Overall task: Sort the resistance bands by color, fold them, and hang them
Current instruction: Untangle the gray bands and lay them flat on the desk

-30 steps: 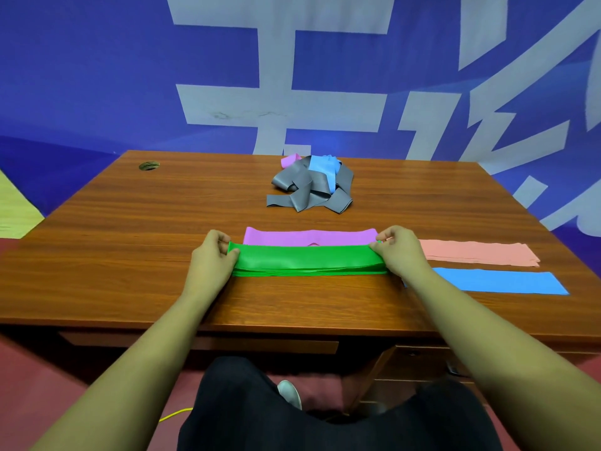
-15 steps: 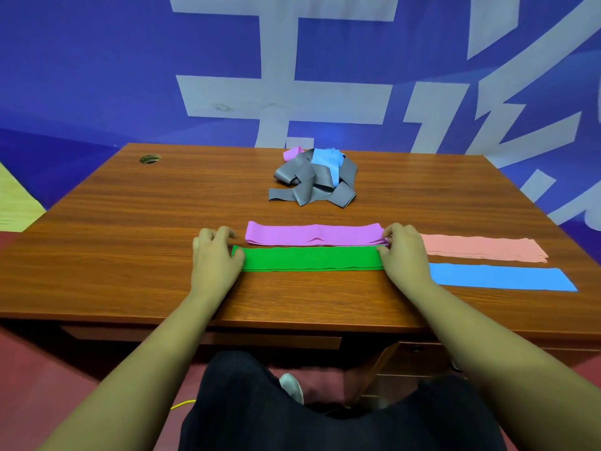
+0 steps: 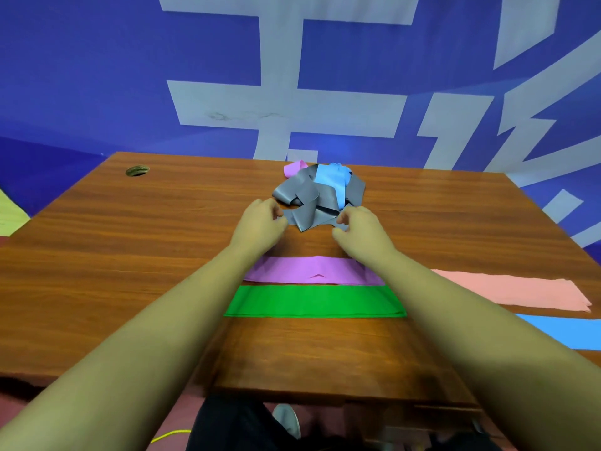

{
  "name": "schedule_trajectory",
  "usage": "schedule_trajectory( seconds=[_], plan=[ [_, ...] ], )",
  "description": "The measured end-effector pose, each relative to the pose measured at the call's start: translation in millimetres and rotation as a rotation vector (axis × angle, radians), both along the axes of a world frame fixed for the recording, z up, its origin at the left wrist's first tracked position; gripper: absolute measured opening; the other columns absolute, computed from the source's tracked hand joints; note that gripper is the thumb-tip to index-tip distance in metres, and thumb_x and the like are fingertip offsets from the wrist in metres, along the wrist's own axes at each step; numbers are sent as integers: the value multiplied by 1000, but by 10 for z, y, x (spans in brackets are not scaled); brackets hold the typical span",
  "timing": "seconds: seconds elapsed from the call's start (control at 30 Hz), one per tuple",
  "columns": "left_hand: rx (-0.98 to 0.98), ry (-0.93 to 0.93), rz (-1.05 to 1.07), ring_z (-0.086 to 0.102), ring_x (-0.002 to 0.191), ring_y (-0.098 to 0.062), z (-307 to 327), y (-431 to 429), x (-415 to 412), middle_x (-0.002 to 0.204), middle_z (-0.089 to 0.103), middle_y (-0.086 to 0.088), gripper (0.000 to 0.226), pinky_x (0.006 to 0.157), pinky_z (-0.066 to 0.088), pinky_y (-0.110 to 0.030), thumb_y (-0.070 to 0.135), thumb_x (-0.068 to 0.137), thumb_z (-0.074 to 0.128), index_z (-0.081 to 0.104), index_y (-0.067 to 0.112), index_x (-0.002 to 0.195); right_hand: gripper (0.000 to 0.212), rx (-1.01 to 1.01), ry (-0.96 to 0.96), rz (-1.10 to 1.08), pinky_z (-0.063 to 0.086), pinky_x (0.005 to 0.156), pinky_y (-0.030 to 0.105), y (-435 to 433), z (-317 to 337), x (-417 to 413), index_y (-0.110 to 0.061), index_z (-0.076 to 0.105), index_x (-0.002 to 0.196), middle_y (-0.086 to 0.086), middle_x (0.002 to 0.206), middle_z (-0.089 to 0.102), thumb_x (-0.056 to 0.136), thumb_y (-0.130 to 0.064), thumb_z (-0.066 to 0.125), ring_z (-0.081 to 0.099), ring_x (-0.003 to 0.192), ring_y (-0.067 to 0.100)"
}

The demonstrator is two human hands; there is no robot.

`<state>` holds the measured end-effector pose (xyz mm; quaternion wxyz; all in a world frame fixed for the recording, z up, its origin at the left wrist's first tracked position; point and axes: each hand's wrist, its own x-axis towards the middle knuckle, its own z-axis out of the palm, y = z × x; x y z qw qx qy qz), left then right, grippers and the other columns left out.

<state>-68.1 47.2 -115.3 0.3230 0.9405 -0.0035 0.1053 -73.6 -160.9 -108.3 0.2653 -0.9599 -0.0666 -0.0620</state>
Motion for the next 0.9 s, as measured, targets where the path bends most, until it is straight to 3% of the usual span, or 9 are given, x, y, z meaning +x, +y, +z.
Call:
schedule_trajectory(
  seconds=[0.17, 0.33, 0.43, 0.53, 0.67, 0.8, 0.9],
  plan=[
    [-56, 122, 2, 63, 87, -22, -130, -175, 415, 91, 68, -6, 30, 73, 47, -34, 35, 85, 68, 67, 6, 92, 31, 4, 46, 54, 47, 80, 32, 274, -193, 417, -13, 62, 108, 10, 112, 58, 78, -15, 67, 60, 94, 24],
    [-84, 117, 8, 62, 88, -19, -309, -194, 623, 88, 65, 0, 17, 73, 39, -24, 22, 81, 71, 63, 14, 93, 20, 37, 10, 56, 50, 77, 35, 291, -298, 625, -12, 61, 97, 8, 103, 62, 78, -15, 65, 59, 89, 23],
    [-84, 139, -8, 62, 88, -20, -332, -204, 639, 84, 63, 2, 14, 72, 39, -25, 21, 82, 71, 63, 14, 91, 22, 35, 16, 15, 44, 72, 31, 228, -286, 649, -13, 61, 103, 4, 101, 59, 81, -18, 63, 57, 90, 21],
    [-119, 79, -52, 63, 81, -19, -252, -226, 587, 77, 64, 6, 8, 71, 45, -29, 20, 81, 68, 60, 21, 79, 34, 94, -10, 49, 49, 78, 34, 171, -229, 623, -15, 58, 114, 4, 99, 59, 81, -18, 65, 58, 90, 21],
    [-275, -42, -206, 62, 70, -22, 128, -227, 497, 76, 67, -5, 9, 67, 48, -33, 15, 84, 62, 57, 23, 83, 45, 203, -24, 183, 43, 78, 26, 154, 26, 519, -26, 54, 132, 4, 107, 58, 89, -17, 61, 55, 83, 16],
    [-514, -100, -225, 66, 69, -16, 644, -195, 364, 74, 68, -4, 12, 71, 54, -33, 9, 88, 66, 58, 18, 85, 32, 492, -20, 184, 49, 82, 26, 227, 452, 355, -15, 61, 125, 6, 108, 66, 94, -14, 56, 64, 96, 21],
    [-724, -81, -262, 66, 68, -12, 900, -199, 210, 68, 67, 3, 10, 74, 57, -28, 10, 88, 69, 60, 11, 89, 27, 675, -12, 219, 47, 72, 13, 286, 749, 120, -11, 61, 115, 1, 91, 68, 90, -18, 67, 64, 80, 3]
  ],
)
